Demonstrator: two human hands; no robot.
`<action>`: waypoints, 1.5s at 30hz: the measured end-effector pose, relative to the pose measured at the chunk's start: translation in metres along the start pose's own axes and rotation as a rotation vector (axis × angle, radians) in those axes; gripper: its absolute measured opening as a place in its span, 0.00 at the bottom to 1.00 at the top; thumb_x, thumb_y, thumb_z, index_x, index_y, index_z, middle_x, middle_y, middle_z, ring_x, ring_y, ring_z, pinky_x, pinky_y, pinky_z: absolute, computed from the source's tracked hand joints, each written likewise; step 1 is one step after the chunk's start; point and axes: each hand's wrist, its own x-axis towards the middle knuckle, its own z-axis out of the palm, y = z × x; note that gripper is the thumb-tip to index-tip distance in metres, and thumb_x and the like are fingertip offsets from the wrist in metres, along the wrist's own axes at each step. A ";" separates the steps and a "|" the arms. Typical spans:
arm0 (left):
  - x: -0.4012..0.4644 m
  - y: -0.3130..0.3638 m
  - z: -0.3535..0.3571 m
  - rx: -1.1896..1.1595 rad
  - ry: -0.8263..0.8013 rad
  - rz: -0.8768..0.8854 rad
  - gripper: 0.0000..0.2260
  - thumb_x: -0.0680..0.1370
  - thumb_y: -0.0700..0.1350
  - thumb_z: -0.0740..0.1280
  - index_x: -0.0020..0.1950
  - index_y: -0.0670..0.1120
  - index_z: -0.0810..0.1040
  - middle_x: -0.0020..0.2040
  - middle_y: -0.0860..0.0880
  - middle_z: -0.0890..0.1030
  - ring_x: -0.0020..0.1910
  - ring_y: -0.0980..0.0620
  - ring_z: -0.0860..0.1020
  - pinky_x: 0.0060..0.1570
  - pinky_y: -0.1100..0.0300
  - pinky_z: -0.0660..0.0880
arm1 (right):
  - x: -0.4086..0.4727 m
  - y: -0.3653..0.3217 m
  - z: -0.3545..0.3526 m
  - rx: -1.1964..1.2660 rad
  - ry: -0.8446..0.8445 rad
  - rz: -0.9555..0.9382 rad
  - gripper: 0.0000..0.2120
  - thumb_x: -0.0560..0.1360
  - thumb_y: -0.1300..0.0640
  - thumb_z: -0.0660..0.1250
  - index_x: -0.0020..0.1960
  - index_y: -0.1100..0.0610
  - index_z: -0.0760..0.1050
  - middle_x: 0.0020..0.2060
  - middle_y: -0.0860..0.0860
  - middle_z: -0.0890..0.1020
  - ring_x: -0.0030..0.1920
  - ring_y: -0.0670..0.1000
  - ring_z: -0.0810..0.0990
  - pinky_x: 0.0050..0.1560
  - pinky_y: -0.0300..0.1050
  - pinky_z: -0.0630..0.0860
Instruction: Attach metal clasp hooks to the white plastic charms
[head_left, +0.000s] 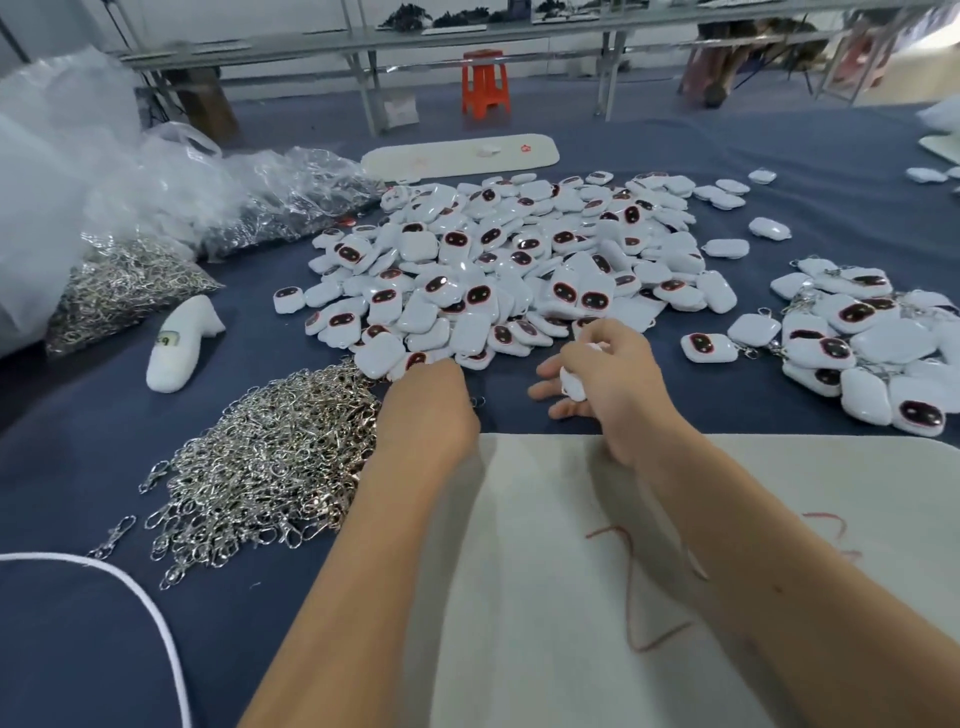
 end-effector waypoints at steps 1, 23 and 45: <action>0.001 0.006 0.001 0.010 -0.001 0.000 0.07 0.79 0.41 0.66 0.44 0.43 0.71 0.50 0.43 0.79 0.51 0.41 0.78 0.42 0.54 0.66 | -0.001 -0.001 -0.006 -0.037 -0.002 -0.012 0.05 0.77 0.66 0.61 0.47 0.57 0.72 0.38 0.59 0.86 0.33 0.54 0.86 0.26 0.43 0.76; -0.004 0.089 0.045 -1.175 0.099 0.204 0.09 0.74 0.32 0.74 0.42 0.45 0.80 0.35 0.48 0.83 0.34 0.51 0.81 0.35 0.60 0.77 | -0.019 0.010 -0.084 -0.326 -0.025 -0.334 0.08 0.77 0.65 0.73 0.45 0.52 0.85 0.32 0.50 0.86 0.30 0.44 0.80 0.33 0.37 0.77; -0.010 0.095 0.047 -0.965 0.148 0.330 0.07 0.75 0.37 0.73 0.41 0.50 0.82 0.37 0.56 0.82 0.38 0.57 0.79 0.38 0.71 0.71 | -0.018 0.012 -0.084 -0.340 0.136 -0.425 0.08 0.76 0.66 0.74 0.49 0.55 0.80 0.37 0.49 0.85 0.36 0.45 0.84 0.37 0.38 0.79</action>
